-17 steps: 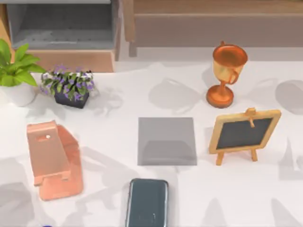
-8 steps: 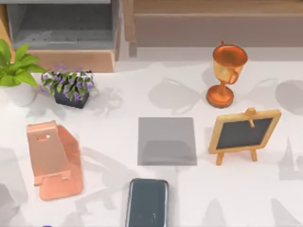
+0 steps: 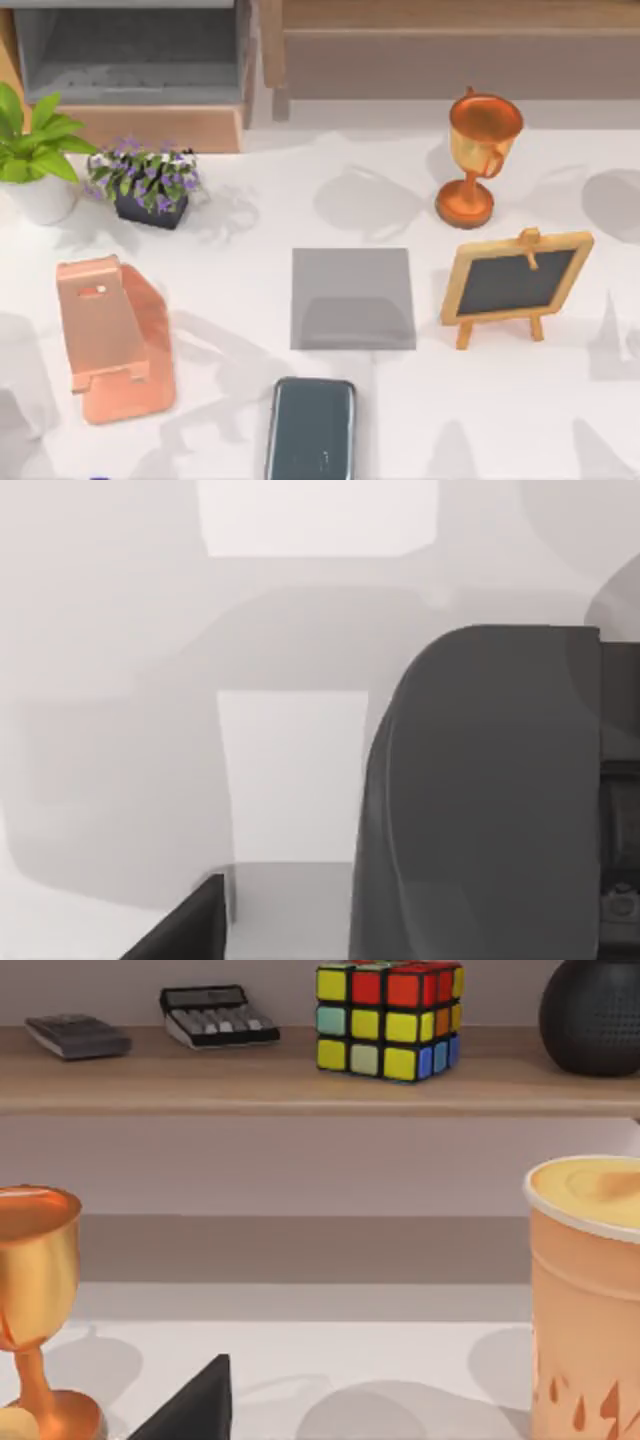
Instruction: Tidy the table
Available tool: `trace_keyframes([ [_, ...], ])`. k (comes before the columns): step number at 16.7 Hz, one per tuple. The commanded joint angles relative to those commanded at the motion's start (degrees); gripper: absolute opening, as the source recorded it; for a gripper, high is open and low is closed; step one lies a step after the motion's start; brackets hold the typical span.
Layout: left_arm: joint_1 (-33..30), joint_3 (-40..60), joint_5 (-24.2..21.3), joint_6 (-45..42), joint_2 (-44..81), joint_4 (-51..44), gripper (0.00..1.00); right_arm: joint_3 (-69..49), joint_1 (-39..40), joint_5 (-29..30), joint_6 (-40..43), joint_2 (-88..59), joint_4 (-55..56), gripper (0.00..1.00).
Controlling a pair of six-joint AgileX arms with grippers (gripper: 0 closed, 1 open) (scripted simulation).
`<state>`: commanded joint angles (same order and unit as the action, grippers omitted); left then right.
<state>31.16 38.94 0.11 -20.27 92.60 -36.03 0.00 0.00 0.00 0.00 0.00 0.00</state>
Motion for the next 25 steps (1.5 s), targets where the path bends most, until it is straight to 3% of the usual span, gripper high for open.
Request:
trace_keyframes([
  [9, 0.0, 0.0, 0.0, 0.0, 0.0, 0.0, 0.02, 0.0, 0.0, 0.0, 0.0, 0.0, 0.0, 1.0],
  [17, 0.0, 0.0, 0.0, 0.0, 0.0, 0.0, 0.0, 0.0, 0.0, 0.0, 0.0, 0.0, 0.0, 1.0],
  [21, 0.0, 3.0, -0.6, -0.1, -2.8, -4.3, 0.0, 0.0, 0.0, 0.0, 0.0, 0.0, 0.0, 1.0],
  [25, -0.1, 9.5, -0.7, 0.0, -6.6, -15.8, 0.0, 0.0, 0.0, 0.0, 0.0, 0.0, 0.0, 1.0],
])
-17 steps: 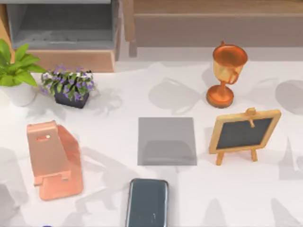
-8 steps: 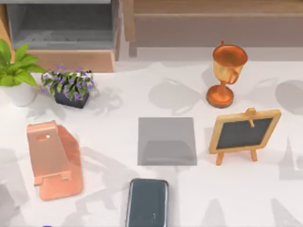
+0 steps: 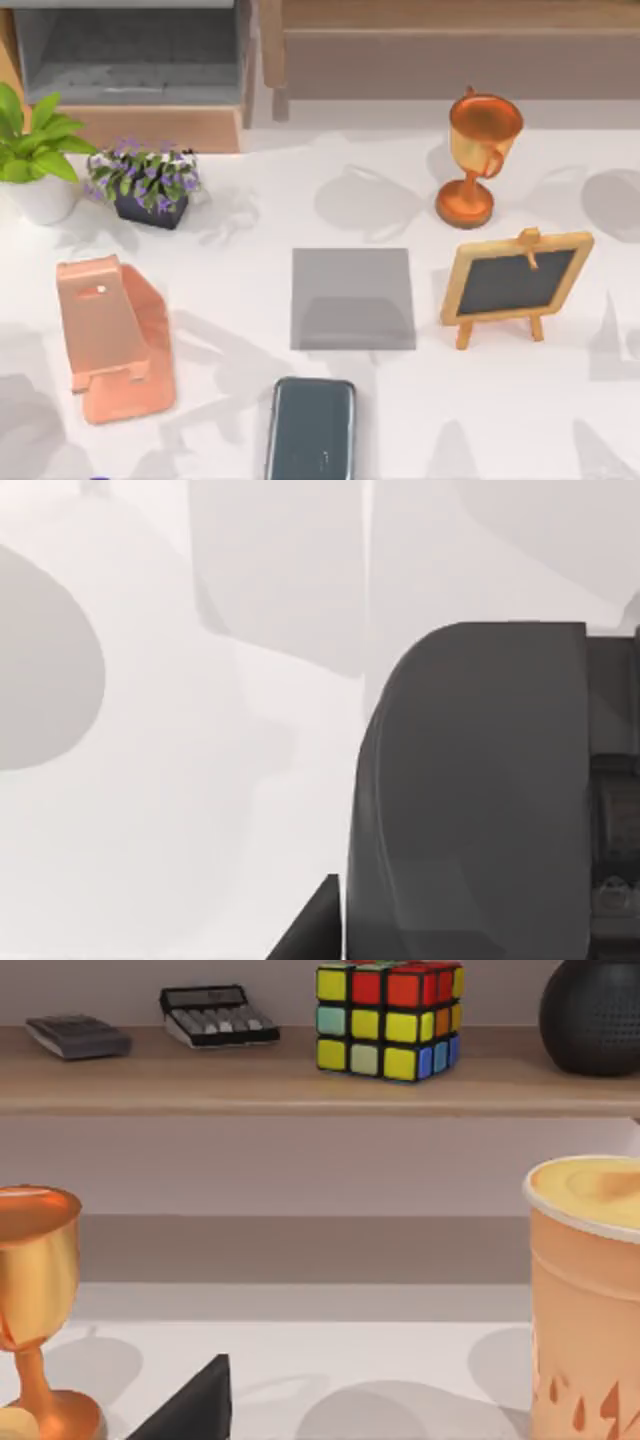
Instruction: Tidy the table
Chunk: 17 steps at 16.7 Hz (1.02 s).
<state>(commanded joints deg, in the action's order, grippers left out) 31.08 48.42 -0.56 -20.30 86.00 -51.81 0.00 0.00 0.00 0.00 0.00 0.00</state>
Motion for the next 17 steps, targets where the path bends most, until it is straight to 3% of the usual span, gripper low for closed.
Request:
trace_keyframes([
  [5, -0.2, 7.1, 0.0, 0.4, -5.1, -11.6, 0.0, 0.0, 0.0, 0.0, 0.0, 0.0, 0.0, 1.0],
  [11, -0.8, 7.9, 0.0, 0.9, -4.9, -11.5, 0.0, 0.0, 0.0, 0.0, 0.0, 0.0, 0.0, 1.0],
  [14, -6.2, 12.7, -0.7, 5.6, -1.8, -9.0, 0.0, 0.0, 0.0, 0.0, 0.0, 0.0, 0.0, 1.0],
  [17, -16.8, 22.2, -1.4, 15.0, 4.9, -6.3, 0.0, 0.0, 0.0, 0.0, 0.0, 0.0, 0.0, 1.0],
])
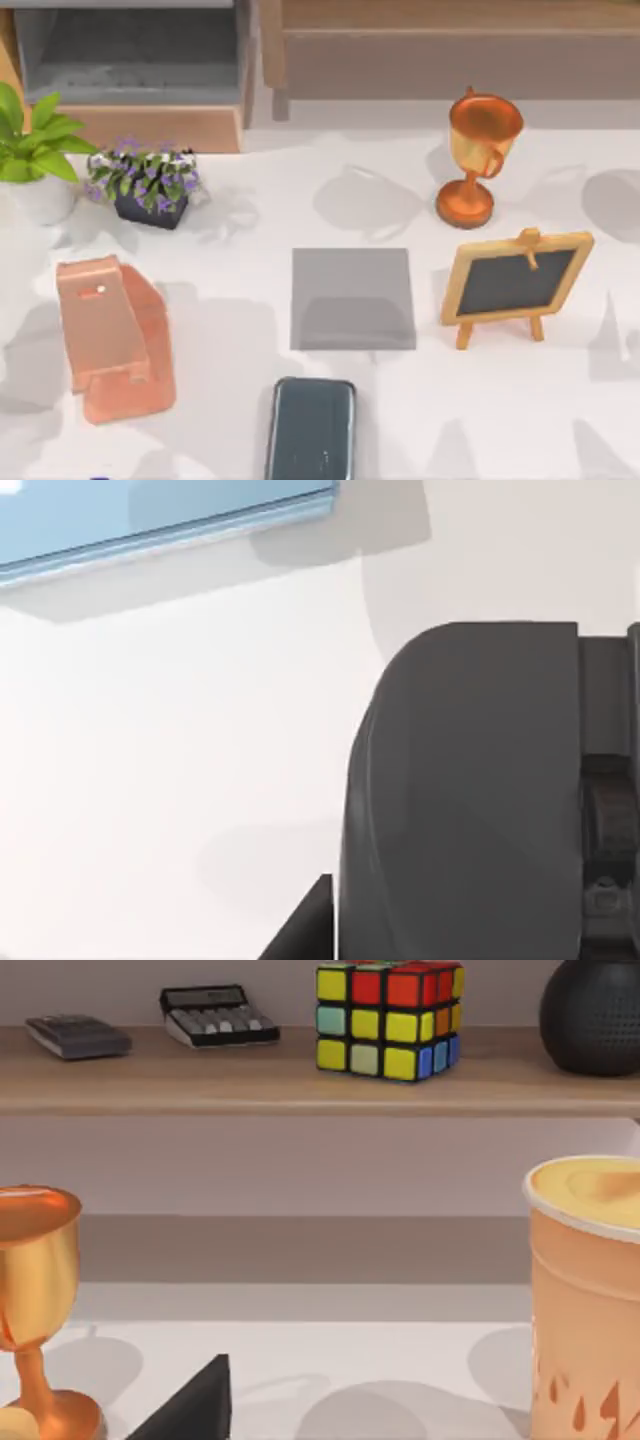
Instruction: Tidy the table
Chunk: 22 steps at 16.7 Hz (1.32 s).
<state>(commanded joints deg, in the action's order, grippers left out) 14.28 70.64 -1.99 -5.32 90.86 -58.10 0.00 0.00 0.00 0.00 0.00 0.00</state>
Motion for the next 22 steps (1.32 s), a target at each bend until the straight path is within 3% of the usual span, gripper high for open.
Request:
trace_keyframes([
  [6, -31.2, 25.8, -0.7, 25.4, 19.2, 1.7, 0.0, 0.0, 0.0, 0.0, 0.0, 0.0, 0.0, 1.0],
  [10, -45.7, 35.3, 0.0, 36.7, 31.3, -0.5, 0.0, 0.0, 0.0, 0.0, 0.0, 0.0, 0.0, 1.0],
  [15, -54.5, 40.4, 1.7, 44.2, 41.7, -5.3, 0.0, 0.0, 0.0, 0.0, 0.0, 0.0, 0.0, 1.0],
  [22, -55.8, 41.2, 2.2, 45.3, 44.5, -7.3, 0.0, 0.0, 0.0, 0.0, 0.0, 0.0, 0.0, 1.0],
])
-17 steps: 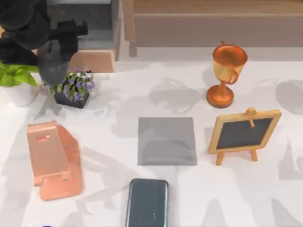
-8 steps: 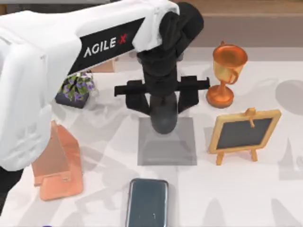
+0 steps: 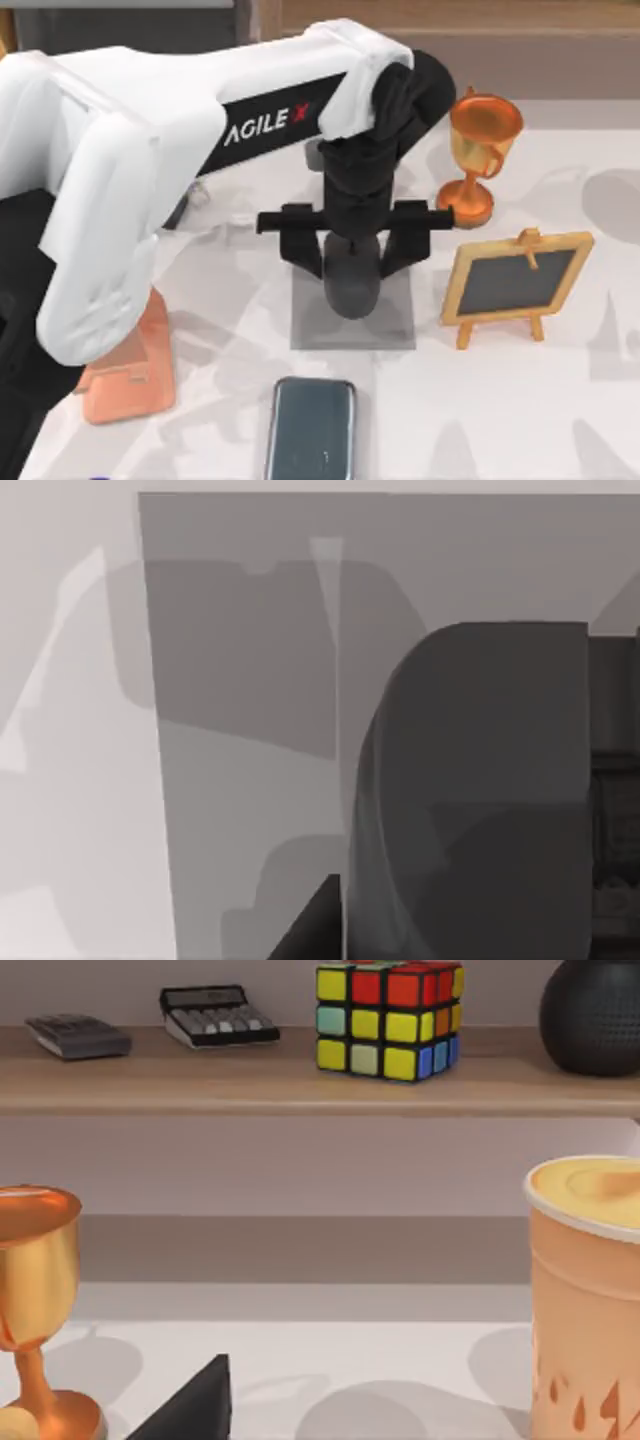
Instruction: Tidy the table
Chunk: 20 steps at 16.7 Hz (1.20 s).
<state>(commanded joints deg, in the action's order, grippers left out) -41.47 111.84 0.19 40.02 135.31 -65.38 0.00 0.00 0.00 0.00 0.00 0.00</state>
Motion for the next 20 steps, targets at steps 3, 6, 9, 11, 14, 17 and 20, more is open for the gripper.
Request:
trace_keyframes([
  [3, 0.5, 0.1, -0.2, -0.4, 0.5, 0.1, 0.0, 0.0, 0.0, 0.0, 0.0, 0.0, 0.0, 1.0],
  [6, 1.4, 0.0, -1.6, -1.2, 1.8, -0.1, 0.0, 0.0, 0.0, 0.0, 0.0, 0.0, 0.0, 1.0],
  [9, 1.2, -0.9, -1.8, -0.7, 1.6, 0.6, 0.0, 0.0, 0.0, 0.0, 0.0, 0.0, 0.0, 1.0],
  [11, 0.4, -1.3, -0.7, -0.2, 0.9, 1.3, 0.0, 0.0, 0.0, 0.0, 0.0, 0.0, 0.0, 1.0],
  [14, -0.2, -1.3, 0.1, 0.1, 0.5, 1.8, 0.0, 0.0, 0.0, 0.0, 0.0, 0.0, 0.0, 1.0],
  [17, -0.2, -1.3, 0.1, 0.1, 0.5, 1.8, 0.08, 0.0, 0.0, 0.0, 0.0, 0.0, 0.0, 1.0],
  [20, -0.2, -1.3, 0.1, 0.1, 0.5, 1.8, 0.3, 0.0, 0.0, 0.0, 0.0, 0.0, 0.0, 1.0],
])
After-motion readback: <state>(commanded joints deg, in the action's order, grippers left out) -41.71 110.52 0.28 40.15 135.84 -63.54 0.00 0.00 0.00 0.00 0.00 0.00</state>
